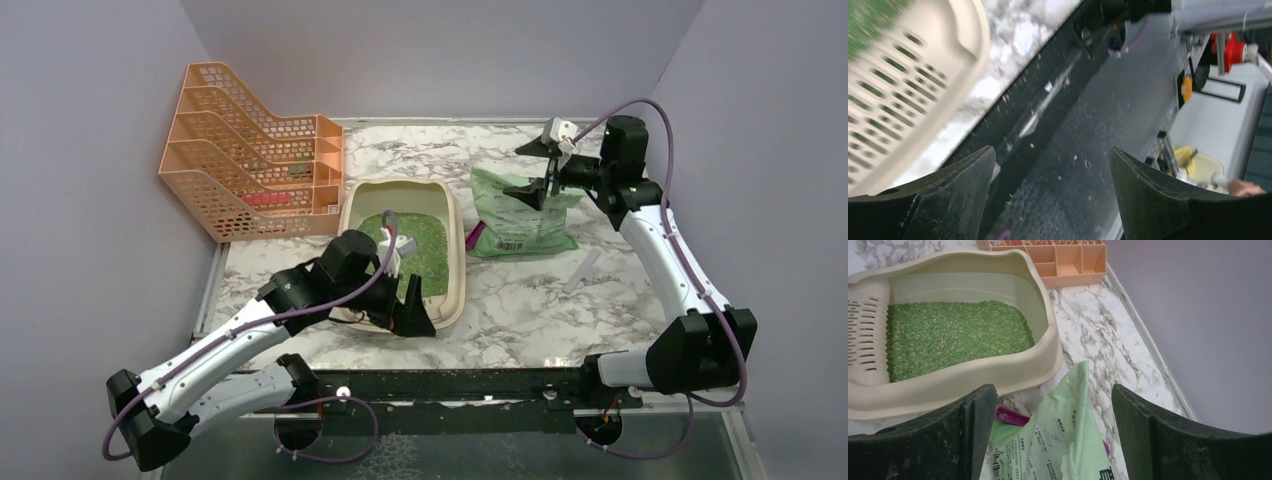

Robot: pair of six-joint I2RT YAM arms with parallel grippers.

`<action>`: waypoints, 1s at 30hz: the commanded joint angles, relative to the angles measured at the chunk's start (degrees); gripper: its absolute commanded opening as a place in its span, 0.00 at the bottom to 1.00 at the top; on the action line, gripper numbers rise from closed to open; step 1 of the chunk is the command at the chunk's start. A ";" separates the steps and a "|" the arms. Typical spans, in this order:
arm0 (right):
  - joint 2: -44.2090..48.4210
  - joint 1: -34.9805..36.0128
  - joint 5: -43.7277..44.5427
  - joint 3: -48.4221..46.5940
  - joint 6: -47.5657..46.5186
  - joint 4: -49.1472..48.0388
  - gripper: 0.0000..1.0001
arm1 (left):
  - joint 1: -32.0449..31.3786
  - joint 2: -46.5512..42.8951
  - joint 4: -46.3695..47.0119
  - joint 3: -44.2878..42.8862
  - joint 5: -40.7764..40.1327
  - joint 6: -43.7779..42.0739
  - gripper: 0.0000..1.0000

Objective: Fill the litter box with clean litter
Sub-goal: Move the litter box to the center of the board.

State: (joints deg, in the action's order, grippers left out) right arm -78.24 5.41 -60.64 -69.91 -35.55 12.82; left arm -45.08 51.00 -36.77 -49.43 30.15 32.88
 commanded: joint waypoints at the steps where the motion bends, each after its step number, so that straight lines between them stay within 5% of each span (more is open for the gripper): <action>1: 2.13 0.30 2.82 2.22 1.81 -2.65 0.89 | -9.27 -1.27 -1.81 3.07 -5.72 10.20 0.84; 8: 4.44 0.30 8.80 3.41 2.07 -2.92 0.89 | -18.07 3.28 -3.79 6.86 -15.93 12.22 0.83; 20: 5.65 0.30 14.50 4.63 0.56 -2.97 0.89 | -19.00 10.72 2.99 9.73 -39.31 10.53 0.85; 25: 5.20 0.28 15.71 3.61 -1.45 -0.72 0.90 | -16.18 16.03 6.70 8.46 -41.11 5.02 0.85; 30: 4.98 0.30 16.69 3.38 -2.54 0.07 0.91 | -5.58 17.60 9.59 6.48 -37.05 -3.63 0.85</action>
State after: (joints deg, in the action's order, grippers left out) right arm -73.52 5.80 -46.06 -65.87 -36.29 11.53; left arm -58.87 67.83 -32.77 -40.51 -3.75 38.98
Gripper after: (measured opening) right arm 0.904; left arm 0.853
